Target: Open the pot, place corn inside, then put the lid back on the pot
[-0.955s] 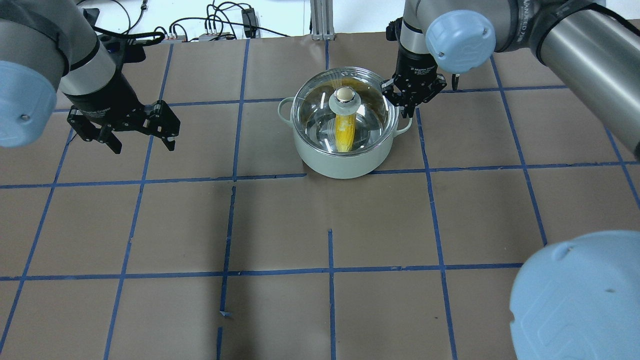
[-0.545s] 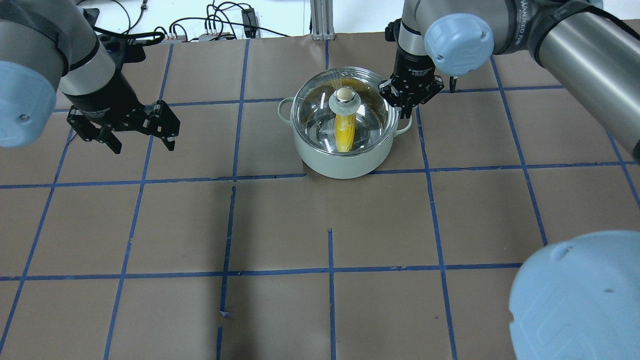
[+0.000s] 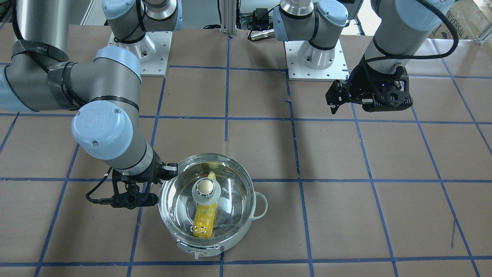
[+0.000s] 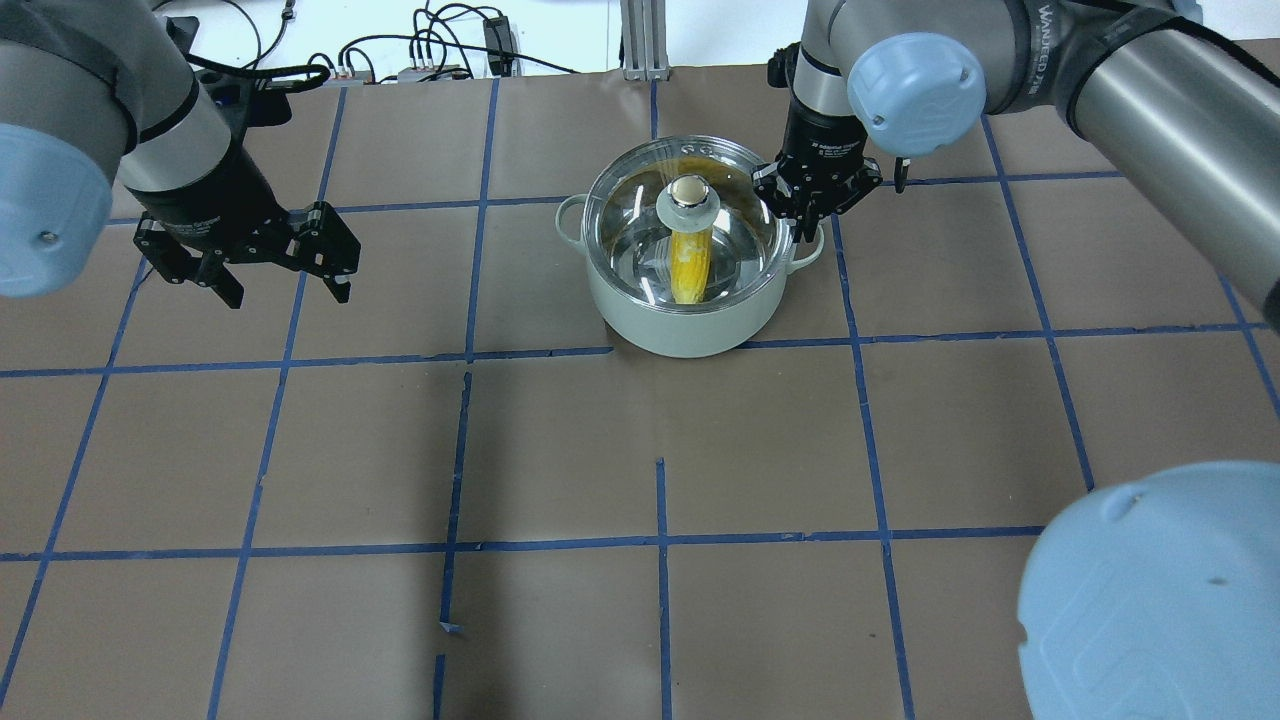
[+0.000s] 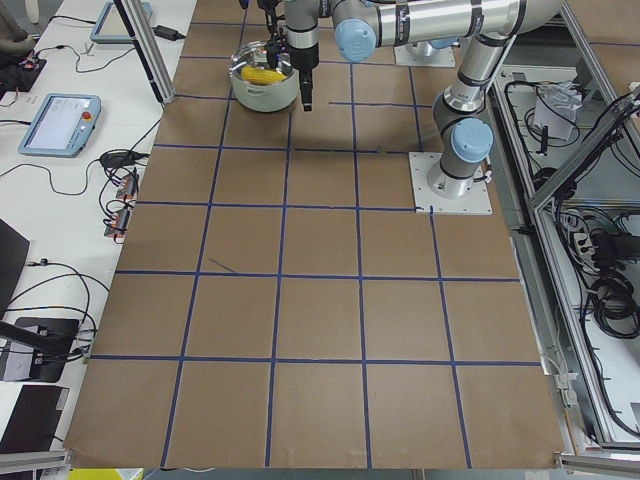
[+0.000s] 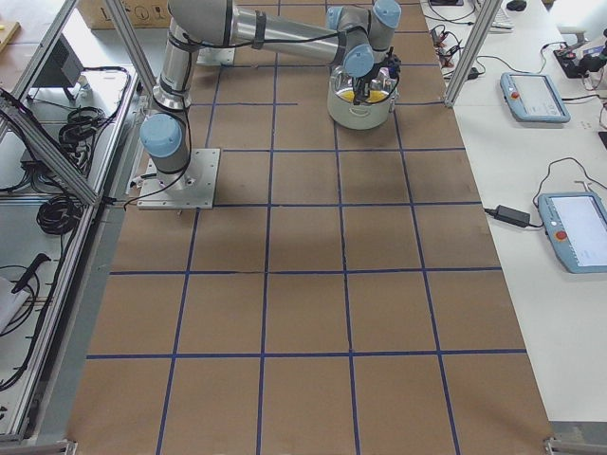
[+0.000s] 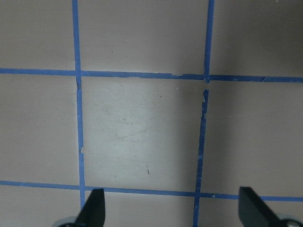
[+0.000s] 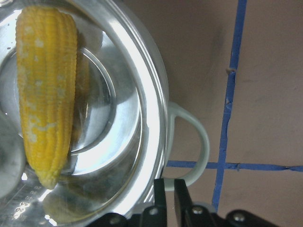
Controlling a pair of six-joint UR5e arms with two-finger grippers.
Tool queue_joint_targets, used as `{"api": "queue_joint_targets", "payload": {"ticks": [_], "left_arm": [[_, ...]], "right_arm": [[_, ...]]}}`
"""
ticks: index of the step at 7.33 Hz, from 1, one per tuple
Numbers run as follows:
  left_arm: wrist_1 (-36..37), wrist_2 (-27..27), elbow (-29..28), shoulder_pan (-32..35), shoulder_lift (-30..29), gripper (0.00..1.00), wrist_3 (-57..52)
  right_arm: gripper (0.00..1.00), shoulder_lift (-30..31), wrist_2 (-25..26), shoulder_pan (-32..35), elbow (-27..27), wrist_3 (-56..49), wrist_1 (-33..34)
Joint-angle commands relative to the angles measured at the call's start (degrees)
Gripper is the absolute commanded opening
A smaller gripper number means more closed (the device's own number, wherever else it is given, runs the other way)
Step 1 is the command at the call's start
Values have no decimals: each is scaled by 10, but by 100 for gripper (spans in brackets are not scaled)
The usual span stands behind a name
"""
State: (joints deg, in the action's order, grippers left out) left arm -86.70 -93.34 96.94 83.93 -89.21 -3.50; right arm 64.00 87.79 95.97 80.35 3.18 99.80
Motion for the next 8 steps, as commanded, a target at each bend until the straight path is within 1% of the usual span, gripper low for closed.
{"api": "queue_joint_targets", "payload": {"ticks": [1,2,3,4,5,6,7,8], "left_arm": [[0,0,-2,-1,-1,100,1],[0,0,-2,-1,-3,100,1],[0,0,-1,-1,-3,100,2],[0,0,0,-1,-2,100,0],[-2,-3,2,0,2,100,0],[-1,-4,2,-1,2,100,1],[0,-4,2,-1,1,100,1],[0,-2,2,-1,0,100,1]], "right_arm": [[22,1,0,0,-9,2,1],[25,12,1,-2,-18,0,-6],[27,36,2,-10,-9,-13,-11],[48,72,10,-11,16,-59,-48],[73,129,10,-24,65,-78,-45],[99,173,0,-42,85,-82,-42],[100,195,7,-52,82,-91,-49],[100,216,11,-49,68,-99,-59]]}}
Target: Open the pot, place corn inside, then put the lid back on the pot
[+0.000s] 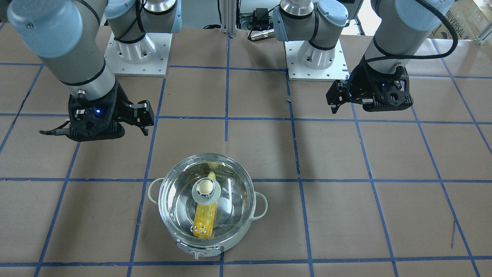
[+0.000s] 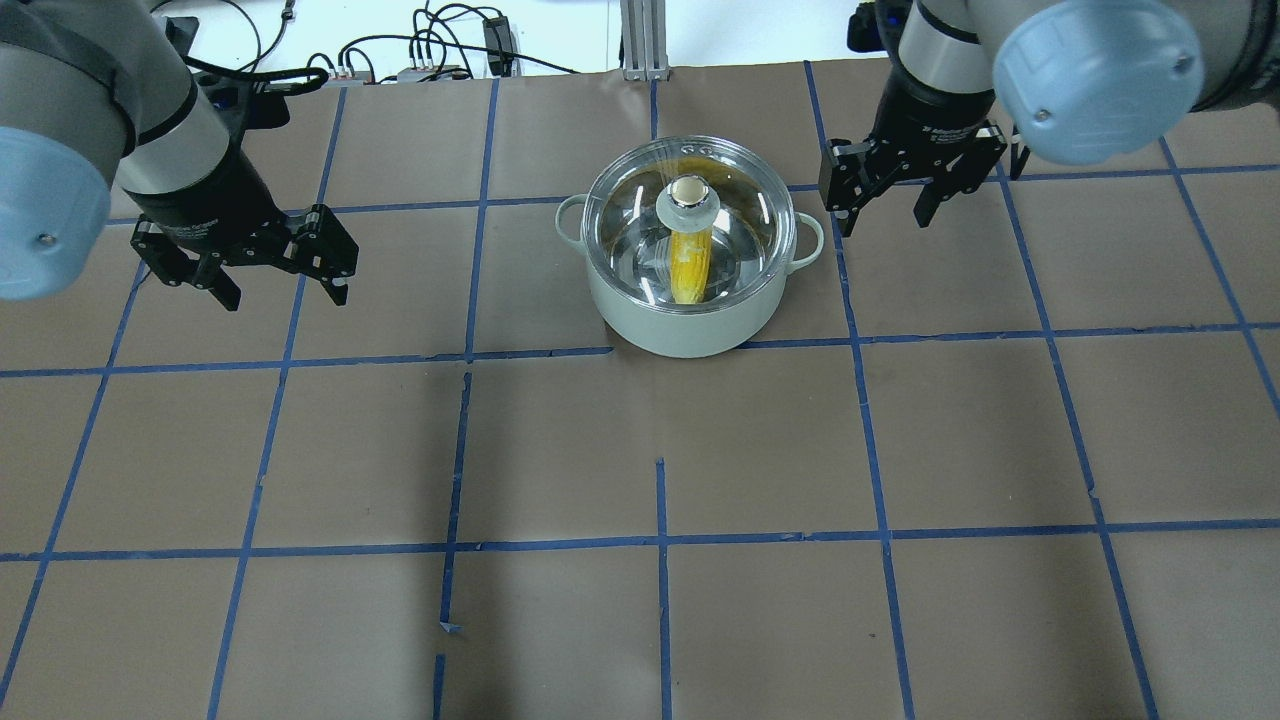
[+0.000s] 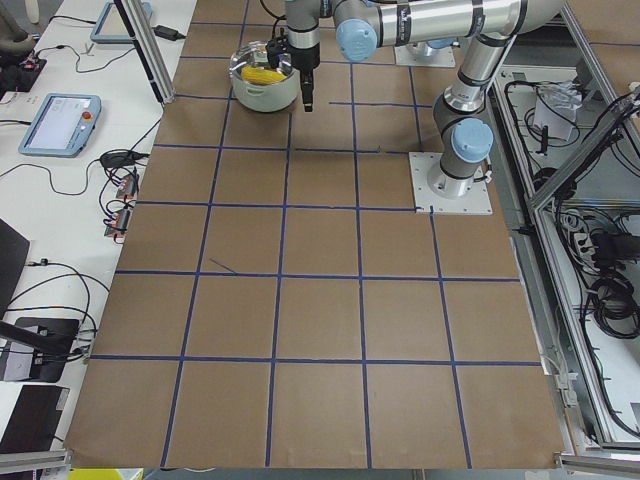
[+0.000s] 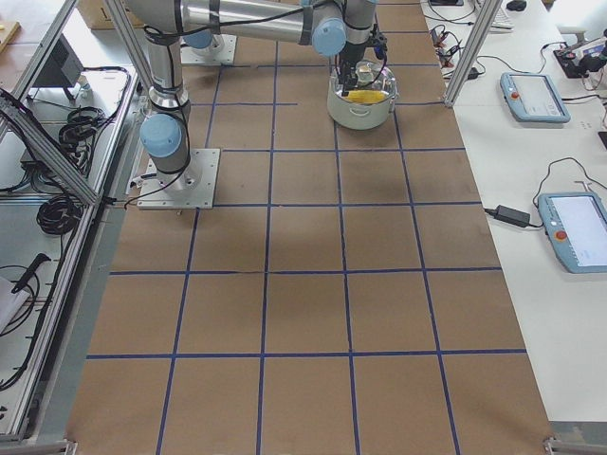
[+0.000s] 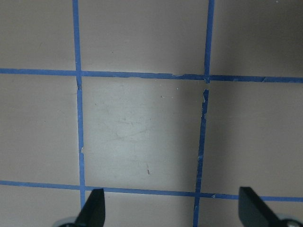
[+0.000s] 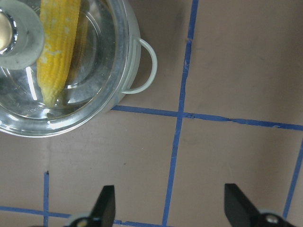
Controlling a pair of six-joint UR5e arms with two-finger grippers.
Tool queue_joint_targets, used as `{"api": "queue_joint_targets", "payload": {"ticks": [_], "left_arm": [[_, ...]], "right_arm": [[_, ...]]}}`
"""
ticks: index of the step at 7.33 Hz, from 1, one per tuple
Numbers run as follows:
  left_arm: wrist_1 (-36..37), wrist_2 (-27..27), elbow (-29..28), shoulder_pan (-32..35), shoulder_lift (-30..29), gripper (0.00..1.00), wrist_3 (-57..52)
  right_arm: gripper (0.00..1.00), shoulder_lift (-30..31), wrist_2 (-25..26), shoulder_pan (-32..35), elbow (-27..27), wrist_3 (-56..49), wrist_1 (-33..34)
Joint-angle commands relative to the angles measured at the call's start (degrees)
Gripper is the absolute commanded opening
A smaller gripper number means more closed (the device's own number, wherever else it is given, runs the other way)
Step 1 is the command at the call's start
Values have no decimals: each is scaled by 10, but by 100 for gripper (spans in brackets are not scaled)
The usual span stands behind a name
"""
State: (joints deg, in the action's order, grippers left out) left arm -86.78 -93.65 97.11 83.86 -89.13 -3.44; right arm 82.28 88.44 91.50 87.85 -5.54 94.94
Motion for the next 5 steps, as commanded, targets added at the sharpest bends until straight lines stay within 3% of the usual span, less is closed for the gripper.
{"api": "queue_joint_targets", "payload": {"ticks": [1,5], "left_arm": [[0,1,-1,0,0,100,0],[1,4,-1,0,-7,100,5]], "right_arm": [[100,34,6,-3,-44,-6,-71],[100,5,-8,-2,-75,61,-95]]}}
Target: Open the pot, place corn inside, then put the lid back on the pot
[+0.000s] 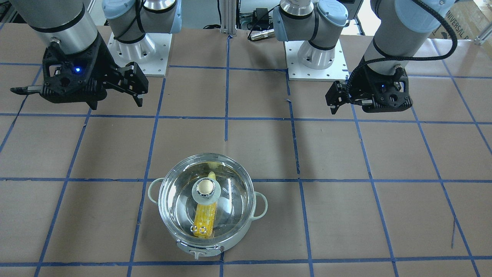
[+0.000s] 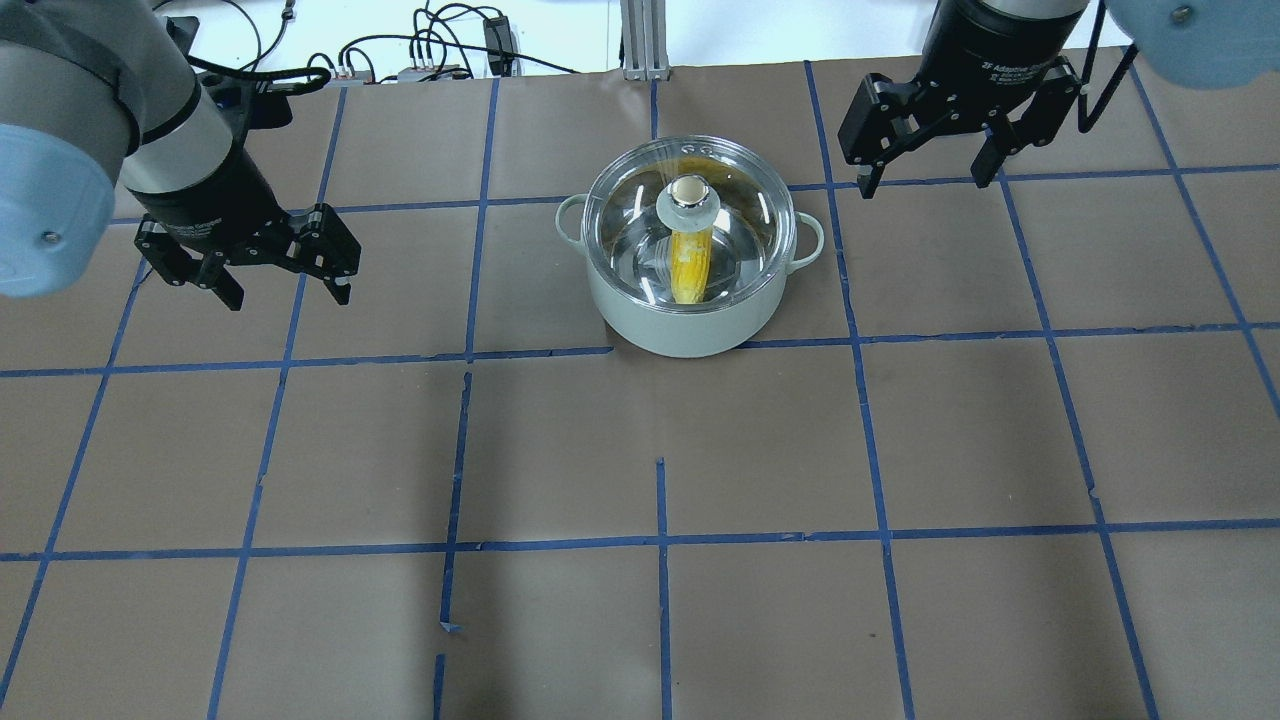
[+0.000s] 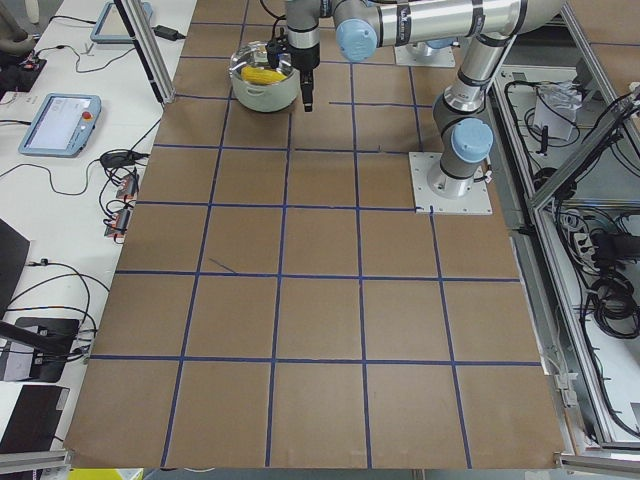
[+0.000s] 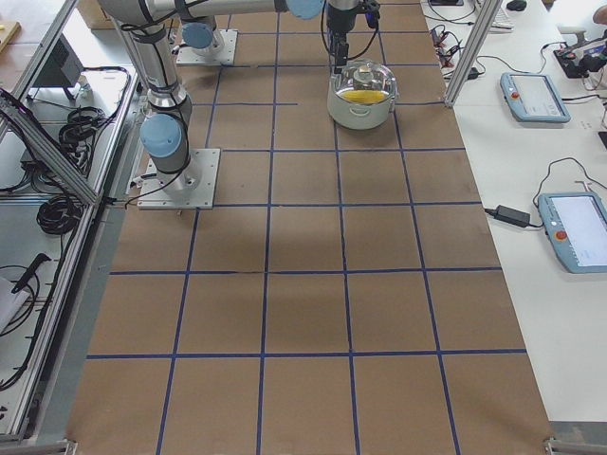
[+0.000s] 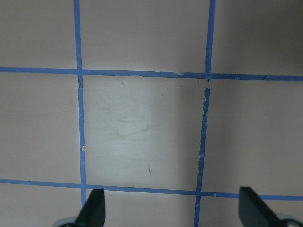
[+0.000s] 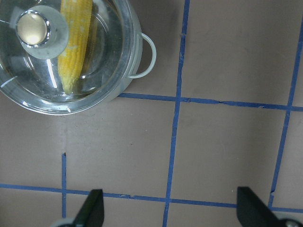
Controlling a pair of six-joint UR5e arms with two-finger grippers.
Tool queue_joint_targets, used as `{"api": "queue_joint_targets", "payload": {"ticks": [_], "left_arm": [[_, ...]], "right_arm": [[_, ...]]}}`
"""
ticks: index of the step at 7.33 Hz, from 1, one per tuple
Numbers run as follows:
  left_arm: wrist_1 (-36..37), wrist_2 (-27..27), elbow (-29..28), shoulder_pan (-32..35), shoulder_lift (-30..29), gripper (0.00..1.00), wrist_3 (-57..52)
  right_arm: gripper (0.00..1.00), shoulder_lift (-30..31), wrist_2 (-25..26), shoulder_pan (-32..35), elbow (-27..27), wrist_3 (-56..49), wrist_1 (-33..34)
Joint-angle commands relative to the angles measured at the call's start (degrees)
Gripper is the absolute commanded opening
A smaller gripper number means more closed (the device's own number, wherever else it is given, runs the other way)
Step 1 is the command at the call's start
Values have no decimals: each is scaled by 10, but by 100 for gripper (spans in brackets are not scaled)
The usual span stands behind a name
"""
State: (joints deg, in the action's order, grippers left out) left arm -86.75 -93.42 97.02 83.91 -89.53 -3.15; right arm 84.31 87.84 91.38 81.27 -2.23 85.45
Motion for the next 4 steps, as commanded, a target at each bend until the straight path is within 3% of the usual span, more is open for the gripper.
{"api": "queue_joint_targets", "payload": {"ticks": [1,4], "left_arm": [[0,2,-1,-1,-3,100,3],[0,2,0,-1,2,100,2]], "right_arm": [[100,-26,0,-1,-9,53,0],[100,-42,9,-1,-8,50,-1]]}}
